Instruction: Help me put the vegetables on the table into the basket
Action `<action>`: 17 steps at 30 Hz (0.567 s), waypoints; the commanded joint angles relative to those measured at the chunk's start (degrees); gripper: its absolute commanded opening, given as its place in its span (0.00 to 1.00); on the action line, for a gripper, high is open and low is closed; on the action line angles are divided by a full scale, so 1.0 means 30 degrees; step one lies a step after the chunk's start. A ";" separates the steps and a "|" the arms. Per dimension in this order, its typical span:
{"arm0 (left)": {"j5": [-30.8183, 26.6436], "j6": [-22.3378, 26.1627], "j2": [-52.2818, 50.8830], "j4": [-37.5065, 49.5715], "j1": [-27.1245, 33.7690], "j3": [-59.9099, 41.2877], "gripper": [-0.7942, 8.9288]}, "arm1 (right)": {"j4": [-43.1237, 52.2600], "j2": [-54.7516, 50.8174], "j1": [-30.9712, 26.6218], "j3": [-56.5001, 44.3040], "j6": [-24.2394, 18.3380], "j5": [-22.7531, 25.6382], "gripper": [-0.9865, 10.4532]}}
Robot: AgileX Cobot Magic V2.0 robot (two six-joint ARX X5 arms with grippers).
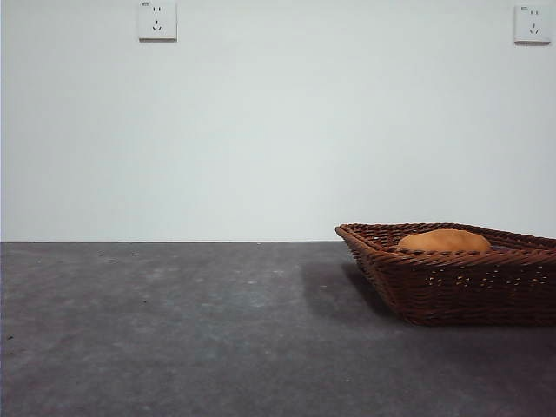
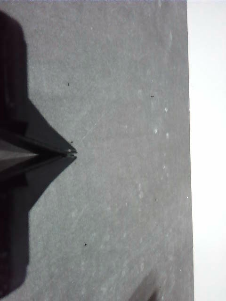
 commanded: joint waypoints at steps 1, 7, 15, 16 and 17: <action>0.0051 -0.0117 0.0007 0.0073 0.0036 -0.0197 0.08 | 0.0284 -0.0525 -0.0015 -0.0474 0.0342 0.0080 0.09; 0.0051 -0.0117 0.0007 0.0073 0.0036 -0.0197 0.08 | 0.0189 -0.0510 -0.0015 -0.0481 0.0321 0.0080 0.09; 0.0051 -0.0109 0.0007 0.0073 0.0036 -0.0197 0.08 | 0.0138 -0.0488 -0.0015 -0.0474 0.0313 0.0087 0.09; 0.0051 -0.0117 0.0007 0.0073 0.0036 -0.0197 0.08 | 0.0138 -0.0488 -0.0015 -0.0474 0.0313 0.0080 0.09; 0.0051 -0.0109 0.0007 0.0080 0.0036 -0.0197 0.08 | 0.0138 -0.0488 -0.0015 -0.0474 0.0313 0.0080 0.09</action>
